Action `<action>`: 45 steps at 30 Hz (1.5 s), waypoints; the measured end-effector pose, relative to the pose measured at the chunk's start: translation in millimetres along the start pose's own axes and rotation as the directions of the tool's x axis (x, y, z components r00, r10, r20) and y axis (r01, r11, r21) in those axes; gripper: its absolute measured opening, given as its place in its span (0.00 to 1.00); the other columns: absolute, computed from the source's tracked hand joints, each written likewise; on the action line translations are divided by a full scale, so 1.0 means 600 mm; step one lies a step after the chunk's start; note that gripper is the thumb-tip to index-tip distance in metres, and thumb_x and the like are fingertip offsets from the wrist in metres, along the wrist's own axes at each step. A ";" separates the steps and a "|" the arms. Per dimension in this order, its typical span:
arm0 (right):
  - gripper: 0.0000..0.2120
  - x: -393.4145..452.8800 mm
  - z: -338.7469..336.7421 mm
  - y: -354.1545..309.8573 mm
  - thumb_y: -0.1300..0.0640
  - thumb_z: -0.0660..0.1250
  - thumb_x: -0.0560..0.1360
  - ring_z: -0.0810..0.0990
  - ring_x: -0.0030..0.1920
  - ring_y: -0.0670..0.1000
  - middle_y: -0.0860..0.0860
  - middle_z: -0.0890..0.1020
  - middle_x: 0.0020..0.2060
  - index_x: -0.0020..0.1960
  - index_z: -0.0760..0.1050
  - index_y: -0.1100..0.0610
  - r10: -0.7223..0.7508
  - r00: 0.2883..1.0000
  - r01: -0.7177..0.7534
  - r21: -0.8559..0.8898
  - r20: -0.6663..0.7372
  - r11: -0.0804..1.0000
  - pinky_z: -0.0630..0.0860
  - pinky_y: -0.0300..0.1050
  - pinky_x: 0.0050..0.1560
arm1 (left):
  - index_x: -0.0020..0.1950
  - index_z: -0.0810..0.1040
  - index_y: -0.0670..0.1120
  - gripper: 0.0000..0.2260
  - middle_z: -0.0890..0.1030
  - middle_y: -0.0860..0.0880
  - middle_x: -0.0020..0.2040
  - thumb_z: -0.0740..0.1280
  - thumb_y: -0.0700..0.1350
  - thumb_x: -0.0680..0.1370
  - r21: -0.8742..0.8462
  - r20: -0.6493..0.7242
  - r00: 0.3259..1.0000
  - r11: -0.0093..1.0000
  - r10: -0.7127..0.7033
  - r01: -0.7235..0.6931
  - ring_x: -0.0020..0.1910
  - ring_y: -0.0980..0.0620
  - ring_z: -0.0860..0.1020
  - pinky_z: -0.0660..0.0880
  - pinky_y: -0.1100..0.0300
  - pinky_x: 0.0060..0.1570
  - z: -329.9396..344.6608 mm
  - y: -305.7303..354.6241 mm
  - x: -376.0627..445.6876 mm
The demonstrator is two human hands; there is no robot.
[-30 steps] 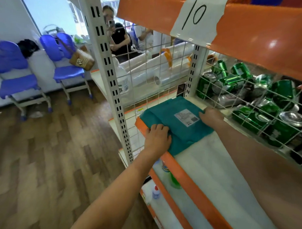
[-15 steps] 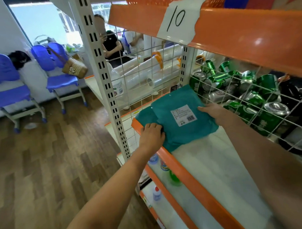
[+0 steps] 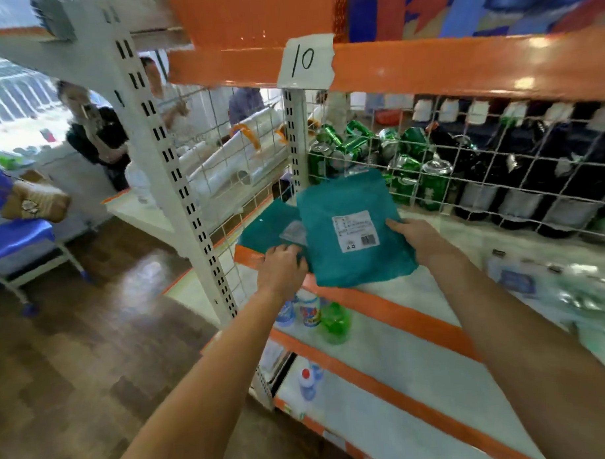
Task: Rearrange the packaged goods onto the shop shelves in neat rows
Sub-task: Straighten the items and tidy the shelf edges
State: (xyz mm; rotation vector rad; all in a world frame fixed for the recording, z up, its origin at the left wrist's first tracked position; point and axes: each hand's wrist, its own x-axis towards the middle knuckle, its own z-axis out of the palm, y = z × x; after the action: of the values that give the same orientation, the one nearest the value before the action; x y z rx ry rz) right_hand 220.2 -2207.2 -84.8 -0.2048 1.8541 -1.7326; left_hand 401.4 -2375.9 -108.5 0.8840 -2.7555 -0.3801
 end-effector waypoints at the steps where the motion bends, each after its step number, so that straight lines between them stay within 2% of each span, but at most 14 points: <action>1: 0.10 -0.019 -0.006 0.012 0.59 0.67 0.76 0.79 0.41 0.55 0.63 0.79 0.57 0.51 0.77 0.65 -0.002 0.999 0.003 0.028 -0.035 1.000 0.77 0.57 0.56 | 0.62 0.76 0.45 0.14 0.75 0.44 0.64 0.57 0.47 0.80 -0.008 0.014 1.000 1.000 0.016 -0.016 0.64 0.42 0.69 0.64 0.52 0.62 0.001 0.003 -0.007; 3: 0.06 -0.063 -0.014 0.032 0.59 0.66 0.77 0.79 0.40 0.55 0.62 0.80 0.54 0.46 0.77 0.63 -0.006 0.993 0.017 0.088 -0.115 0.996 0.77 0.56 0.54 | 0.61 0.77 0.45 0.14 0.76 0.44 0.63 0.57 0.47 0.80 -0.031 0.036 0.999 0.999 0.038 -0.036 0.63 0.42 0.70 0.66 0.51 0.61 0.005 0.012 -0.020; 6: 0.12 -0.122 -0.034 0.060 0.60 0.65 0.78 0.79 0.39 0.53 0.58 0.80 0.49 0.56 0.75 0.67 -0.014 0.974 0.043 0.127 -0.224 0.991 0.78 0.49 0.44 | 0.61 0.76 0.45 0.14 0.76 0.44 0.62 0.56 0.47 0.81 -0.050 0.083 0.992 0.995 0.095 -0.091 0.61 0.42 0.71 0.67 0.52 0.62 0.014 0.032 -0.046; 10: 0.14 -0.190 -0.077 0.092 0.58 0.66 0.77 0.79 0.44 0.55 0.60 0.80 0.56 0.59 0.75 0.65 -0.021 0.942 0.065 0.120 -0.336 0.991 0.76 0.49 0.51 | 0.65 0.74 0.47 0.16 0.74 0.44 0.65 0.54 0.47 0.81 -0.070 0.138 0.981 0.989 0.139 -0.131 0.64 0.42 0.69 0.68 0.50 0.63 0.023 0.071 -0.085; 15: 0.08 -0.275 -0.145 0.115 0.59 0.65 0.78 0.80 0.40 0.52 0.57 0.81 0.55 0.53 0.77 0.62 -0.009 0.916 0.105 0.218 -0.400 0.970 0.78 0.46 0.44 | 0.65 0.75 0.46 0.16 0.75 0.42 0.64 0.55 0.46 0.81 -0.123 0.163 0.963 0.973 0.215 -0.196 0.64 0.41 0.71 0.68 0.53 0.61 0.035 0.137 -0.136; 18: 0.09 -0.329 -0.190 0.128 0.57 0.65 0.78 0.81 0.46 0.55 0.57 0.80 0.57 0.54 0.77 0.62 0.003 0.889 0.102 0.205 -0.457 0.974 0.78 0.49 0.49 | 0.63 0.77 0.43 0.15 0.77 0.41 0.61 0.56 0.46 0.81 -0.201 0.136 0.953 0.949 0.272 -0.242 0.62 0.41 0.73 0.69 0.52 0.59 0.043 0.182 -0.182; 20: 0.13 -0.369 -0.219 0.140 0.57 0.64 0.78 0.80 0.42 0.52 0.55 0.80 0.53 0.60 0.75 0.63 0.027 0.868 0.079 0.191 -0.496 0.978 0.77 0.45 0.41 | 0.61 0.78 0.42 0.21 0.79 0.40 0.59 0.52 0.50 0.80 -0.249 0.125 0.939 0.926 0.321 -0.284 0.60 0.40 0.74 0.70 0.52 0.59 0.051 0.209 -0.219; 23: 0.11 -0.429 -0.256 0.163 0.58 0.64 0.79 0.79 0.38 0.50 0.57 0.80 0.52 0.57 0.75 0.64 0.042 0.857 0.088 0.226 -0.514 0.970 0.76 0.42 0.35 | 0.57 0.80 0.45 0.33 0.81 0.41 0.55 0.42 0.59 0.71 -0.278 0.123 0.920 0.902 0.373 -0.329 0.56 0.40 0.77 0.72 0.51 0.56 0.088 0.239 -0.259; 25: 0.08 -0.466 -0.278 0.181 0.59 0.63 0.79 0.80 0.39 0.51 0.58 0.80 0.53 0.53 0.76 0.63 0.040 0.843 0.114 0.251 -0.537 0.961 0.77 0.44 0.37 | 0.53 0.80 0.42 0.26 0.81 0.39 0.51 0.48 0.55 0.75 -0.285 0.160 0.919 0.908 0.359 -0.305 0.51 0.40 0.78 0.73 0.51 0.51 0.095 0.262 -0.295; 28: 0.13 -0.514 -0.307 0.215 0.60 0.64 0.78 0.81 0.46 0.57 0.59 0.80 0.57 0.60 0.74 0.66 0.060 0.820 0.120 0.274 -0.570 0.954 0.79 0.51 0.48 | 0.50 0.79 0.38 0.14 0.80 0.35 0.48 0.56 0.44 0.81 -0.341 0.198 0.902 0.890 0.384 -0.304 0.49 0.39 0.78 0.71 0.51 0.48 0.101 0.297 -0.351; 35: 0.14 -0.585 -0.351 0.260 0.60 0.64 0.78 0.80 0.46 0.56 0.60 0.79 0.58 0.61 0.74 0.64 0.076 0.776 0.126 0.271 -0.626 0.954 0.78 0.52 0.51 | 0.54 0.78 0.37 0.16 0.80 0.38 0.54 0.53 0.43 0.82 -0.431 0.397 0.835 0.881 0.381 -0.196 0.54 0.41 0.77 0.70 0.55 0.49 0.113 0.345 -0.422; 38: 0.16 -0.596 -0.363 0.261 0.60 0.65 0.77 0.80 0.46 0.56 0.59 0.79 0.56 0.62 0.73 0.65 0.087 0.757 0.144 0.295 -0.647 0.944 0.78 0.50 0.49 | 0.58 0.78 0.39 0.17 0.79 0.40 0.58 0.52 0.45 0.83 -0.524 0.447 0.805 0.844 0.390 -0.118 0.57 0.43 0.76 0.71 0.55 0.56 0.112 0.363 -0.432; 41: 0.15 -0.603 -0.367 0.254 0.59 0.65 0.77 0.78 0.50 0.57 0.59 0.79 0.55 0.62 0.73 0.66 0.096 0.731 0.159 0.306 -0.675 0.939 0.76 0.51 0.52 | 0.65 0.75 0.42 0.18 0.77 0.43 0.63 0.53 0.49 0.83 -0.633 0.525 0.773 0.770 0.357 0.074 0.61 0.44 0.75 0.71 0.53 0.61 0.108 0.383 -0.436; 45: 0.14 -0.601 -0.371 0.250 0.59 0.66 0.77 0.79 0.53 0.58 0.60 0.79 0.58 0.60 0.74 0.64 0.105 0.711 0.160 0.305 -0.695 0.939 0.76 0.56 0.59 | 0.68 0.70 0.44 0.18 0.74 0.47 0.64 0.57 0.51 0.82 -0.688 0.656 0.693 0.615 0.300 0.385 0.61 0.47 0.74 0.73 0.52 0.60 0.103 0.403 -0.440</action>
State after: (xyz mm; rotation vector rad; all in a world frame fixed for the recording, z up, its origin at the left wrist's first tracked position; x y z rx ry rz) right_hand 442.5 -1817.7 -120.5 0.6825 1.9696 -2.3349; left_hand 463.7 -2018.3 -126.1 0.5878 -2.5671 -2.2121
